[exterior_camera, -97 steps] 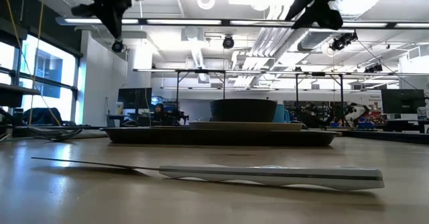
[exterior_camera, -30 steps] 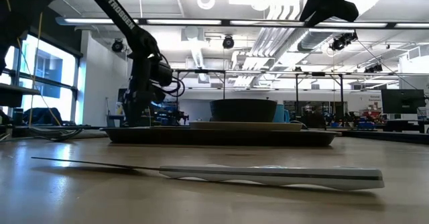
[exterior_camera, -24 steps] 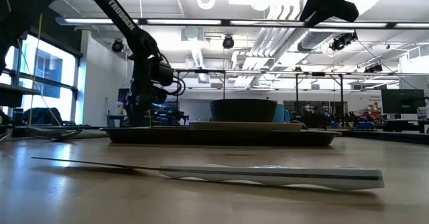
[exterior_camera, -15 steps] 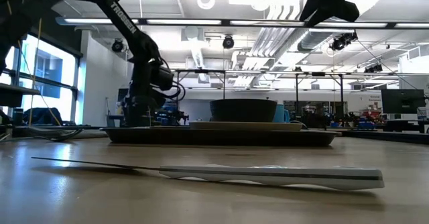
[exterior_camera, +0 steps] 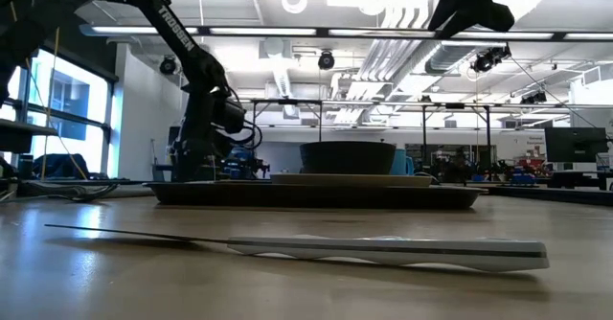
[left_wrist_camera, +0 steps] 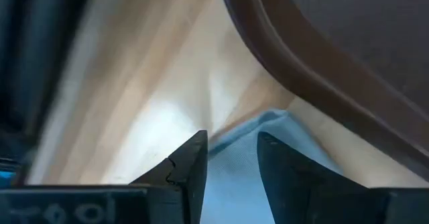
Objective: Set up tray
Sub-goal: Put the gray napkin on the brown tray to the left of the white plate
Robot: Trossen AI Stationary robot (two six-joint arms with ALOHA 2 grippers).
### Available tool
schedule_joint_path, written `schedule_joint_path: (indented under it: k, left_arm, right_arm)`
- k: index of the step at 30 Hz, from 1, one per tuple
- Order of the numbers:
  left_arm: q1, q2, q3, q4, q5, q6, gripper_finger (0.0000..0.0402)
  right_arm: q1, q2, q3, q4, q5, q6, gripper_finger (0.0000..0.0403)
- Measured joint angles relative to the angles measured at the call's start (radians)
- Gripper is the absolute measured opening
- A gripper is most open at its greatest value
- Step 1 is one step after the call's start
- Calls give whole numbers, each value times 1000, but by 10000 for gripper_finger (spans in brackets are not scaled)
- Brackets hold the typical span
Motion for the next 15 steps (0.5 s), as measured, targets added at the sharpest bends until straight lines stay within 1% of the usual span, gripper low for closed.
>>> schedule_joint_path:
  k: [3,5,11,15]
  left_arm:
    - [0,-2,-24,-18,-15,0,163]
    - [0,-2,-31,-60,-21,-1,163]
    - [0,-12,3,-155,-60,-47,163]
    - [0,-33,8,-170,-11,-49,163]
  right_arm:
    - [-5,0,0,0,-9,0,119]
    - [-6,0,0,-5,-15,0,119]
    - [-6,0,0,-19,5,-27,119]
    - [-6,0,0,-25,21,-28,119]
